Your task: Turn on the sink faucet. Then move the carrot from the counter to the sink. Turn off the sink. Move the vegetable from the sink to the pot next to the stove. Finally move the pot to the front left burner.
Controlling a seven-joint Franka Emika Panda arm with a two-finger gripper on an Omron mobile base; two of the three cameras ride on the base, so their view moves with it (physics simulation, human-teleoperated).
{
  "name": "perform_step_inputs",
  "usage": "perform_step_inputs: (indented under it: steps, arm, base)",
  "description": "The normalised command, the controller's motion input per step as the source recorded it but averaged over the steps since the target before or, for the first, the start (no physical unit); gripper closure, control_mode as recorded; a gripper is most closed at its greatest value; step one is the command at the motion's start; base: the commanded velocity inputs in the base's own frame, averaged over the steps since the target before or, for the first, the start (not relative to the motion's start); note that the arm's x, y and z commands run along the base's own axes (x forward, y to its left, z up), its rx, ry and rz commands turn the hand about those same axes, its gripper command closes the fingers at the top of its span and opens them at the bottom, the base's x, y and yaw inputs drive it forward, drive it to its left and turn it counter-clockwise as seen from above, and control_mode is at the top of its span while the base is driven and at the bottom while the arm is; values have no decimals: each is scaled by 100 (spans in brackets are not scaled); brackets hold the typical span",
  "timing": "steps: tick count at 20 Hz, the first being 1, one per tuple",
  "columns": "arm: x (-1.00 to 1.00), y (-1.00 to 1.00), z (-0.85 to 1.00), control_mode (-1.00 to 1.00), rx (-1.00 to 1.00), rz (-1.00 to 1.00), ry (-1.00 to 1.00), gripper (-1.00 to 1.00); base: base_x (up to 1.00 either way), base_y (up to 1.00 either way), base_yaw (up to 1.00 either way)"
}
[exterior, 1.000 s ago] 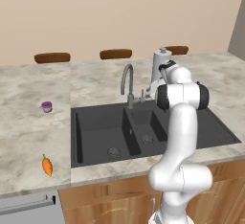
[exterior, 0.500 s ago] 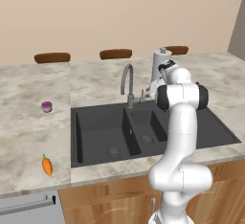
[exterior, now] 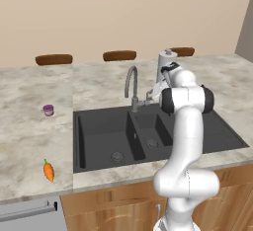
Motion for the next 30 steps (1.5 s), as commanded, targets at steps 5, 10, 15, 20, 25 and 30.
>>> perform_step_inputs:
  steps: [5, 10, 15, 20, 25, 30]
  arm:
    - [11, 8, -1, -100, 0, 0, 0, -100]
    - [9, 6, -3, -100, 0, 0, 0, -100]
    - [1, 13, -5, -100, 0, 0, 0, -100]
    - [0, 8, -5, -100, 0, 0, 0, -100]
    - [1, 15, -7, -100, 0, 0, 0, 100]
    - [1, 8, -5, -100, 0, 0, 1, 100]
  base:
    - [0, 0, 0]
    - [0, 0, 0]
    - [0, 0, 0]
    - [0, 0, 0]
    - [0, 0, 0]
    - [0, 0, 0]
